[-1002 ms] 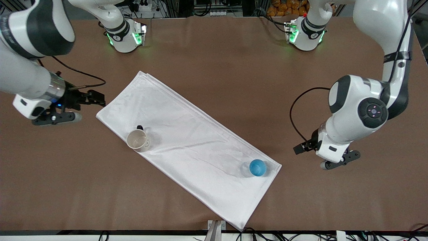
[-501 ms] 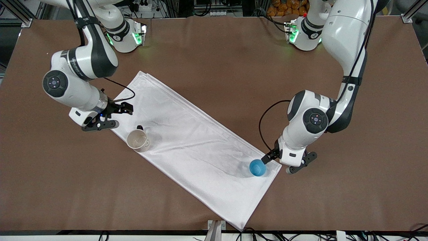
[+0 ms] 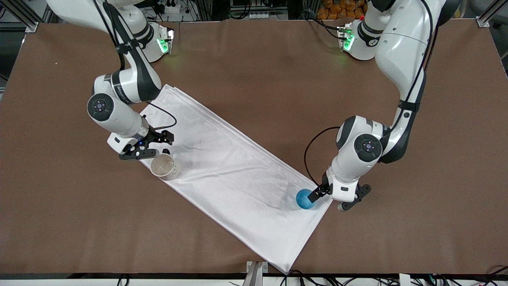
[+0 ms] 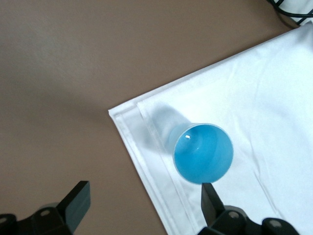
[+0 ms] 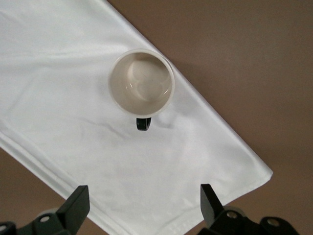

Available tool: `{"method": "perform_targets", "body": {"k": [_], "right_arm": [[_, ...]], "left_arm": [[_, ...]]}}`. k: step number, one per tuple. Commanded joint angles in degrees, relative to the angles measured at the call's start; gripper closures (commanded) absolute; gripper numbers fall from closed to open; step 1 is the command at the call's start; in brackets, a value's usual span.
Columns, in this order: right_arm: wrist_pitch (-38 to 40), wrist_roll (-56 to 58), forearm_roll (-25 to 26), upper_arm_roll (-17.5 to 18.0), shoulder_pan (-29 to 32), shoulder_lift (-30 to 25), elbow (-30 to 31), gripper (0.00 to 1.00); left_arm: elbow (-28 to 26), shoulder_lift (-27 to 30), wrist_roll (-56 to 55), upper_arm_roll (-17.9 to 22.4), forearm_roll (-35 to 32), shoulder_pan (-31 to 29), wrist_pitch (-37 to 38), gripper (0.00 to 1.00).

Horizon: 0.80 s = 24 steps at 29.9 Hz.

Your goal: Place blue cup into white mug on table

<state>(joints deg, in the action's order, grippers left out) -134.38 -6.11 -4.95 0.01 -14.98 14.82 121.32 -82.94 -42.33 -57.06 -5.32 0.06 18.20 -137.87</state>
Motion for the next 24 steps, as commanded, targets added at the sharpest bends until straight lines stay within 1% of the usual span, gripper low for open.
{"method": "perform_targets", "body": {"k": [1, 9, 11, 12, 13, 15, 16, 17, 18, 19, 21, 22, 24], "right_arm": [[-4.5, -0.7, -0.6, -0.3, -1.2, 3.3, -0.2, 0.00], [-8.6, -0.8, -0.7, -0.3, -1.4, 6.3, -0.5, 0.02], [-9.3, -0.8, -0.7, -0.3, -1.4, 7.1, -0.6, 0.05], [-9.8, -0.8, -0.7, -0.3, -1.4, 7.4, -0.7, 0.06], [-10.0, -0.8, -0.7, -0.3, -1.4, 7.7, -0.9, 0.09], [-10.4, -0.7, -0.7, -0.3, -1.5, 8.2, -1.3, 0.16], [-10.4, -0.8, -0.7, -0.3, -1.5, 8.4, -1.3, 0.20], [-10.4, -0.7, -0.7, -0.3, -1.5, 8.5, -1.6, 0.24], [-10.3, -0.7, -0.7, -0.3, -1.4, 8.6, -2.0, 0.29], [-10.3, -0.7, -0.7, -0.3, -1.5, 8.7, -2.1, 0.33], [-10.3, -0.7, -0.7, -0.3, -1.4, 8.8, -2.2, 0.47], [-10.2, -0.7, -0.7, -0.3, -1.5, 8.8, -2.3, 0.58], [-9.8, -0.7, -0.7, -0.3, -1.5, 8.8, -2.7, 0.76]], "left_arm": [[1.6, -2.4, -2.2, 0.4, 0.3, 1.2, -2.0, 0.00], [1.6, -4.3, -2.2, 0.4, 0.3, 1.2, -4.9, 0.00], [1.6, -4.9, -2.3, 0.4, 0.3, 1.1, -5.7, 0.00], [1.6, -5.0, -2.4, 0.3, 0.4, 1.2, -5.8, 0.07], [1.6, -5.0, -3.0, 0.3, 0.5, 1.2, -5.8, 0.23], [1.6, -5.3, -5.2, 0.3, 0.6, 1.2, -5.9, 0.64], [1.6, -5.5, -6.5, 0.3, 0.5, 1.3, -5.9, 0.81], [1.6, -5.6, -7.6, 0.3, 0.4, 1.4, -5.9, 0.95], [1.6, -5.6, -8.3, 0.3, 0.3, 1.7, -6.0, 1.00], [1.6, -5.6, -8.5, 0.4, 0.3, 1.9, -6.0, 1.00], [1.5, -5.6, -8.3, 0.4, 0.2, 1.9, -6.0, 1.00], [1.5, -5.6, -8.2, 0.4, 0.1, 1.9, -5.9, 1.00], [1.5, -5.6, -8.1, 0.4, 0.0, 1.8, -5.9, 1.00]]}}
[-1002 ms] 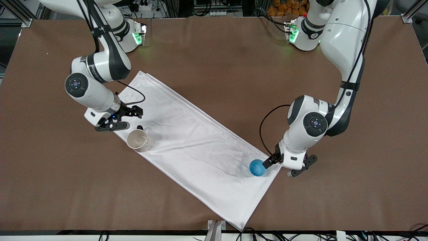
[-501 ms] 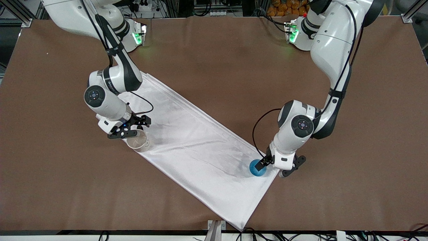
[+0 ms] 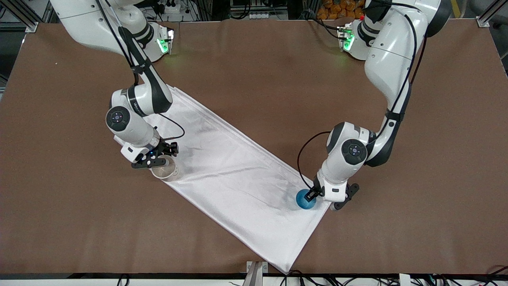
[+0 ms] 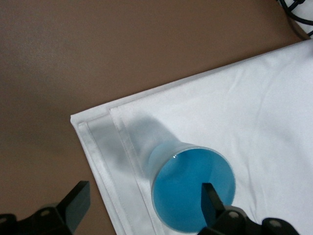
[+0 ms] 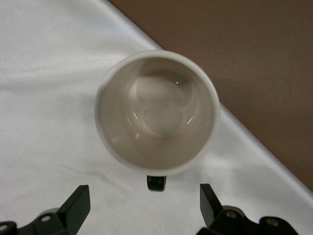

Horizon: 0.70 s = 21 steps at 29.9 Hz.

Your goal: Place blue cup into white mug on table

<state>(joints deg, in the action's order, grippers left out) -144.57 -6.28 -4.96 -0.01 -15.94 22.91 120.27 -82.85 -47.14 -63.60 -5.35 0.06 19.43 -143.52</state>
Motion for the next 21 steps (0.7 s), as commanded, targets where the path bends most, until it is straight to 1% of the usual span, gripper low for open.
{"method": "perform_targets", "body": {"k": [1, 2, 4, 11, 16, 21], "right_arm": [[0.5, -0.6, -0.7, -0.3, -0.5, 0.7, -2.0, 0.84], [0.7, -0.6, -0.7, -0.3, -0.5, 0.7, -2.4, 0.91], [0.7, -0.6, -0.7, -0.3, -0.4, 0.7, -2.5, 1.00], [1.1, -0.7, -0.7, -0.3, -0.7, 0.1, -3.3, 1.00], [6.1, -2.7, -0.8, -0.3, -2.5, -0.1, -6.7, 1.00], [10.2, -8.8, -0.8, -0.2, -5.4, 0.0, -10.5, 1.00]], "left_arm": [[1.3, -0.7, -1.5, 0.4, -0.1, 0.6, -0.4, 1.00], [1.3, -0.6, -1.5, 0.4, -0.1, 0.6, -0.3, 1.00], [1.3, -0.3, -1.5, 0.4, -0.1, 0.6, -0.3, 1.00], [1.1, 1.7, -1.3, 0.4, -0.5, 0.2, 1.5, 1.00], [1.2, 4.2, -0.4, 0.3, -3.5, -0.4, 8.2, 1.00], [1.0, 7.4, 5.7, 0.3, -4.1, -0.6, 16.2, 1.00]]}}
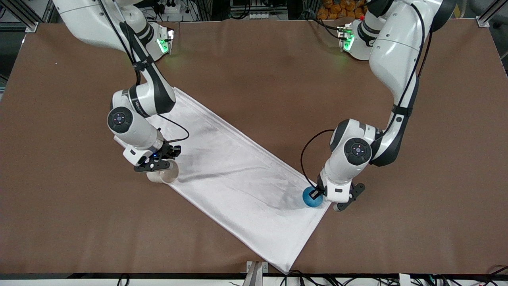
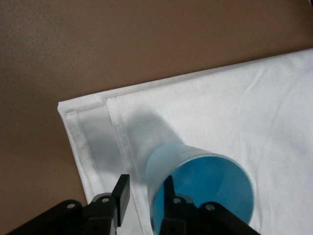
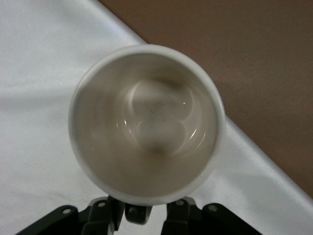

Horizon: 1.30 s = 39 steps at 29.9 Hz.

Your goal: Place blue cup into white mug on table

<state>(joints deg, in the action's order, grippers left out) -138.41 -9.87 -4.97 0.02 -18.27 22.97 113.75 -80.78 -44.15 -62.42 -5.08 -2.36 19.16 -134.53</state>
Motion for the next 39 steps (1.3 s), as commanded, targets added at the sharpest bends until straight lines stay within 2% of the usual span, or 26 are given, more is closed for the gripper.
{"method": "perform_targets", "body": {"k": [1, 6, 11, 21, 39], "right_arm": [[4.0, -6.2, -0.7, -0.2, -3.7, 0.0, -4.2, 1.00], [4.0, -10.9, -0.9, -0.1, -6.2, 0.1, -5.4, 1.00], [3.9, -17.9, -2.4, 0.0, -11.3, 0.9, -7.2, 1.00], [2.7, -22.6, -17.9, -0.1, -19.8, 5.2, -14.0, 1.00], [-12.7, -29.2, -29.1, -0.1, -30.9, 19.1, -28.5, 1.00]], "left_arm": [[-1.1, 5.1, 6.0, 0.1, -1.6, -0.6, 8.7, 1.00], [-1.4, 8.3, 12.0, 0.0, -1.6, -1.6, 16.2, 1.00], [-2.2, 10.8, 16.5, 0.0, -1.5, -1.6, 23.0, 1.00], [-3.9, 12.5, 16.6, -0.6, -1.3, -1.4, 25.2, 1.00], [-3.4, 13.5, 15.9, -0.6, 1.7, -1.0, 26.9, 1.00]]}}
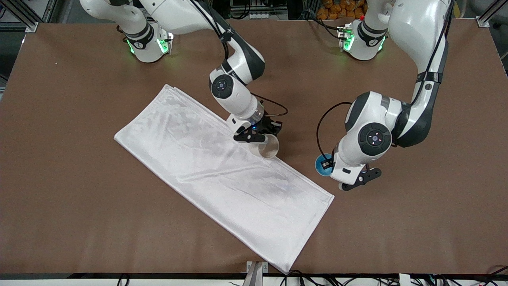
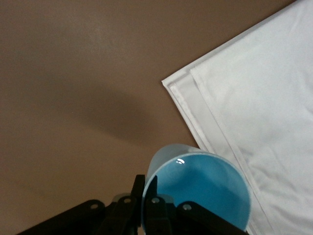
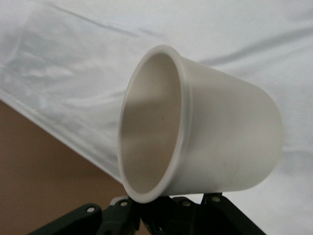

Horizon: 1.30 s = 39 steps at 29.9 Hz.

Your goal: Place blue cup into white mug on table

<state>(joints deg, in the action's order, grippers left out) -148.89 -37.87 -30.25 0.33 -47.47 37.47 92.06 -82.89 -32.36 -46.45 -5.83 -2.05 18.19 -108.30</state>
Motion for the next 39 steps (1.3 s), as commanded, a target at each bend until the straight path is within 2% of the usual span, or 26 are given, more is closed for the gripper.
{"method": "perform_targets", "body": {"k": [1, 9, 17, 39], "right_arm": [[-3.1, -1.2, -4.4, -0.4, -2.1, 5.2, -7.4, 1.00], [-9.1, -1.2, -8.7, 0.4, -5.0, 12.0, -14.3, 1.00], [-12.4, -4.1, -9.0, 0.8, -7.5, 18.1, -20.7, 1.00], [-14.1, -5.7, -9.2, 4.7, -7.2, 20.3, -22.8, 1.00]], "left_arm": [[-1.2, 1.7, 0.0, 0.1, 1.3, 0.0, 0.6, 1.00], [-1.3, 1.7, -0.7, 0.1, 1.7, 0.2, 0.6, 1.00], [-1.2, 1.8, -0.7, 0.1, 1.7, 0.1, 0.6, 1.00], [-1.0, 4.3, 2.5, 0.1, 1.7, -3.2, 3.4, 1.00]]}}
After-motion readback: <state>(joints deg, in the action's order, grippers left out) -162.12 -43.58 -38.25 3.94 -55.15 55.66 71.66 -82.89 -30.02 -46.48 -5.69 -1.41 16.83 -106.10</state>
